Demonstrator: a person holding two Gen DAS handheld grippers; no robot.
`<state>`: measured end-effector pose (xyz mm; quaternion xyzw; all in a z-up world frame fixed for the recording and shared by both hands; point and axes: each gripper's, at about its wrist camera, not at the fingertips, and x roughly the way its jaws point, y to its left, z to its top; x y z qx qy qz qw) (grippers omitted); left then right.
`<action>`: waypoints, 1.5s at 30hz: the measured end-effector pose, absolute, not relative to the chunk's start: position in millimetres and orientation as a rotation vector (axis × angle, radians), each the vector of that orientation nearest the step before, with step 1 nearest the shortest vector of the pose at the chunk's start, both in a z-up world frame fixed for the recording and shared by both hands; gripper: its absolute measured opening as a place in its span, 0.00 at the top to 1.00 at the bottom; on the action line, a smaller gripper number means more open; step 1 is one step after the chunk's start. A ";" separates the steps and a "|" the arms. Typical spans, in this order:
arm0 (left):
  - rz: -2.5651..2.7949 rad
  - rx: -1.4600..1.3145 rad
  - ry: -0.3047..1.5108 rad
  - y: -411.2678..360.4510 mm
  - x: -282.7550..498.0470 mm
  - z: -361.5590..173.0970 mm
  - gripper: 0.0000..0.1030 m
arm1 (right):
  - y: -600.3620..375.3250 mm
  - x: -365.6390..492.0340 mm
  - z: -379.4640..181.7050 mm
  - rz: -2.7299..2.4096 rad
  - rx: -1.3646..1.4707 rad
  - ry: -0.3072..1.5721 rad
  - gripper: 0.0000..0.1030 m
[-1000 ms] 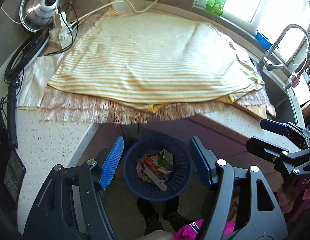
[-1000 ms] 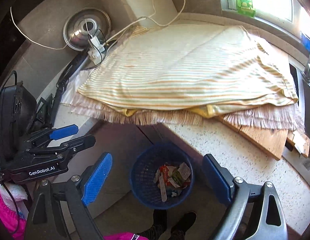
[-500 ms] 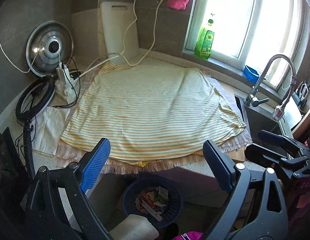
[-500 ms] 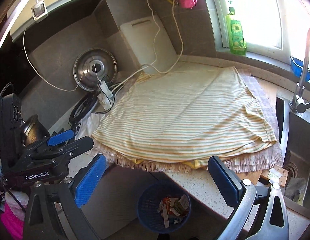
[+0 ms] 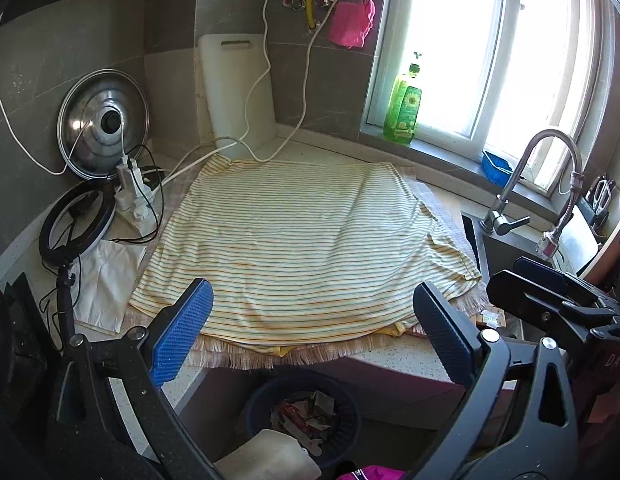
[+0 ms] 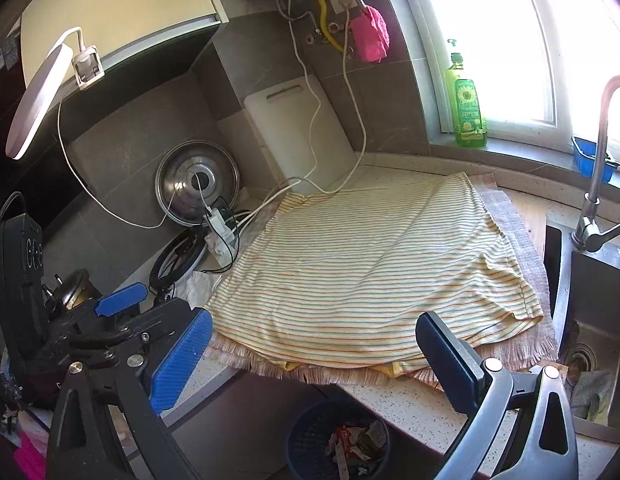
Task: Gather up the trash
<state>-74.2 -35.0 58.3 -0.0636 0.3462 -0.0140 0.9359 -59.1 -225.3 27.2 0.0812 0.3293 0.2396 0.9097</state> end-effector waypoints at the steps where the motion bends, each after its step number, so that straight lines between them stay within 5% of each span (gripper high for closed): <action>1: -0.030 -0.131 0.708 -34.8 -74.3 58.5 0.01 | -225.5 -59.2 27.4 0.495 0.169 0.677 0.00; 45: -0.028 -0.211 0.727 -32.6 -75.9 58.2 0.01 | -231.3 -52.4 18.6 0.487 0.184 0.705 0.00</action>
